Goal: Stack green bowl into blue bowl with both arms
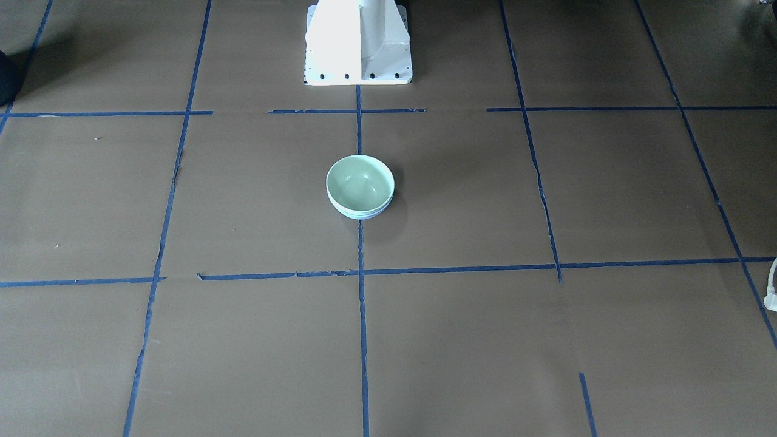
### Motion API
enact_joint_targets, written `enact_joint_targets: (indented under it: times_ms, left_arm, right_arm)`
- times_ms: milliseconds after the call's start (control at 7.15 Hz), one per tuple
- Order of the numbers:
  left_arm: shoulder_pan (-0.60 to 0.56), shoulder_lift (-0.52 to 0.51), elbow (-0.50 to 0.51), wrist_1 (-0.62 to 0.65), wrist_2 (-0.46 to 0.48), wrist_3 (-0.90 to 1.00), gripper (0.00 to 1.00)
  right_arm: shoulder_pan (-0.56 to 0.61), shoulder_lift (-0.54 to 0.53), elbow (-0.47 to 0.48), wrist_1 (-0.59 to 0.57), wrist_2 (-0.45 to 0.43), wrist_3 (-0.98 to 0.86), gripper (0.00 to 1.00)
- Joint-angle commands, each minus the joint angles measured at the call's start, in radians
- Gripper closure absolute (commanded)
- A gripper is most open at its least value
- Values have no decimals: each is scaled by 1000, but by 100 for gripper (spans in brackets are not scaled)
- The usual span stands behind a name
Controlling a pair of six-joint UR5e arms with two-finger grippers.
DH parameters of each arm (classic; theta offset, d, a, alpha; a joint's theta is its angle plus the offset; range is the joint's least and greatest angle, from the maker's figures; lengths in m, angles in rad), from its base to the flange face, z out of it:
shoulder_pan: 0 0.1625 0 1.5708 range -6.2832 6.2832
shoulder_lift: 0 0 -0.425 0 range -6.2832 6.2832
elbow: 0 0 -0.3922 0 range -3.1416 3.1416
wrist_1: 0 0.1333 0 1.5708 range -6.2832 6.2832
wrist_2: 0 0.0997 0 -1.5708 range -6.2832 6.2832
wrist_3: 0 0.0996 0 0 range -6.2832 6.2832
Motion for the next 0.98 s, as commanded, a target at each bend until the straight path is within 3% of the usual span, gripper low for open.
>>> enact_joint_targets:
  times_ms: [0, 839]
  left_arm:
    - [0, 0, -3, 0, -1, 1, 0]
    - [0, -5, -6, 0, -1, 3, 0]
  right_arm:
    - [1, -2, -3, 2, 18, 1, 0]
    - [1, -6, 0, 11, 38, 1, 0]
